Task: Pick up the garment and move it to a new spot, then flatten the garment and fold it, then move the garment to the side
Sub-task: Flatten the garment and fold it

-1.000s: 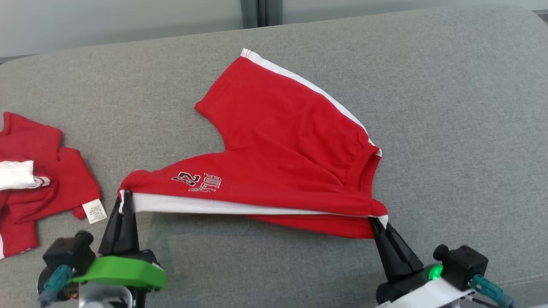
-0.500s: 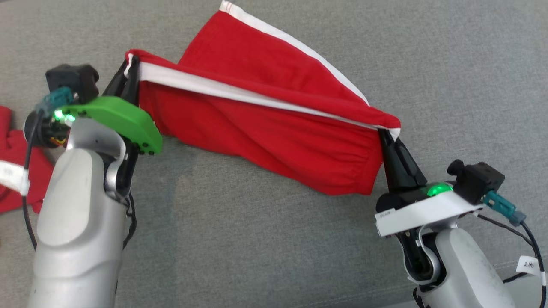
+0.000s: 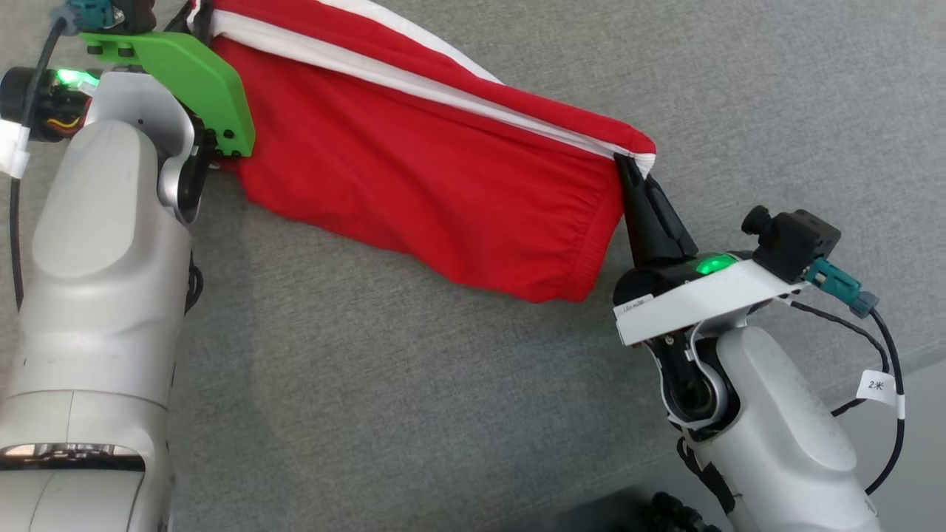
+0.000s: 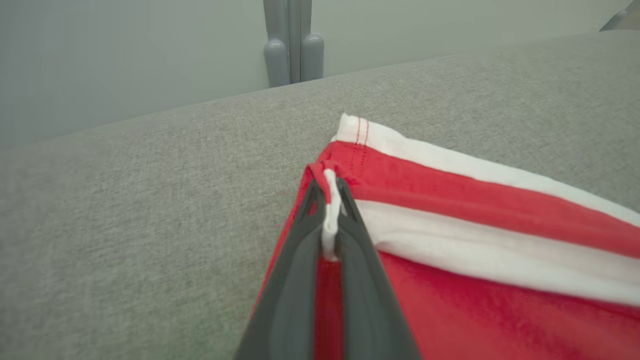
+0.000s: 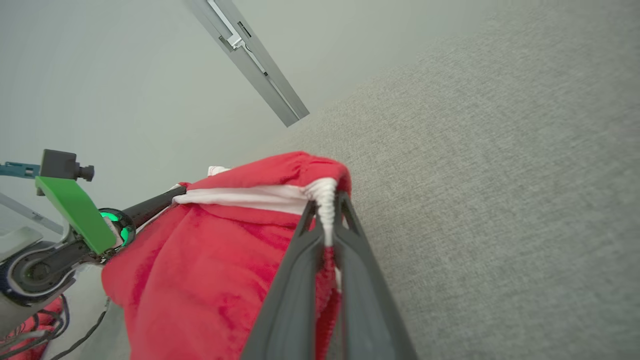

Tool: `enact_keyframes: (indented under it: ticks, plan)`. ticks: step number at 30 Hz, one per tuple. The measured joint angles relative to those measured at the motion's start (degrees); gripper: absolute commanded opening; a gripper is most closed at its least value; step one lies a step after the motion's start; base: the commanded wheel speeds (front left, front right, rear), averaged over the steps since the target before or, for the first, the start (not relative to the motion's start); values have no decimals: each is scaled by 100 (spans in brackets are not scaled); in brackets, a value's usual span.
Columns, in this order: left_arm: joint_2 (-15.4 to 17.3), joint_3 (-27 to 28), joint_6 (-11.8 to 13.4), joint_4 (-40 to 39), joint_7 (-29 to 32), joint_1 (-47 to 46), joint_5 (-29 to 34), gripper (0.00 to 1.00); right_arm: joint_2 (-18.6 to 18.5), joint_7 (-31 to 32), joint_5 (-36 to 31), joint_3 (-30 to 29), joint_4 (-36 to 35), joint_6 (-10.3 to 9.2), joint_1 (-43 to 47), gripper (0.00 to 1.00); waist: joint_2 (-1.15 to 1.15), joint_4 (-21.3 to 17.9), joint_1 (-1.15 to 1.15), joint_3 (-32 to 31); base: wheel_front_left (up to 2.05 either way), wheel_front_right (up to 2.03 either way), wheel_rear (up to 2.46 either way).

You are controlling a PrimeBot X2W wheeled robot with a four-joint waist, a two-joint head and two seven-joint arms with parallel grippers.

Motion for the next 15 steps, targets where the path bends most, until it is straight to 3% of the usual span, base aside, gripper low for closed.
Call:
enact_keyframes:
  ticks: [3,4,5,6,15]
  plan:
    - [-42,-96,-29,334,-124,-222,14,0,0,-7,42,26,-20,0,-25,0,0,-151,0,105,0,0,0]
    - [-56,-135,-42,433,-186,-268,20,38,0,-7,37,25,-37,0,-24,22,0,-194,0,134,0,0,0]
    - [-65,-154,-56,500,-305,-303,26,100,-1,-8,15,23,-70,0,-24,53,0,-233,0,161,0,0,0]
    - [-66,-165,-66,566,-401,-349,26,100,0,-8,-51,10,-127,0,-22,100,0,-265,0,182,0,0,0]
    - [-80,-346,65,664,-1857,-295,231,100,-2,-13,-1424,-553,-1002,-1,260,100,0,-186,0,142,0,0,0]
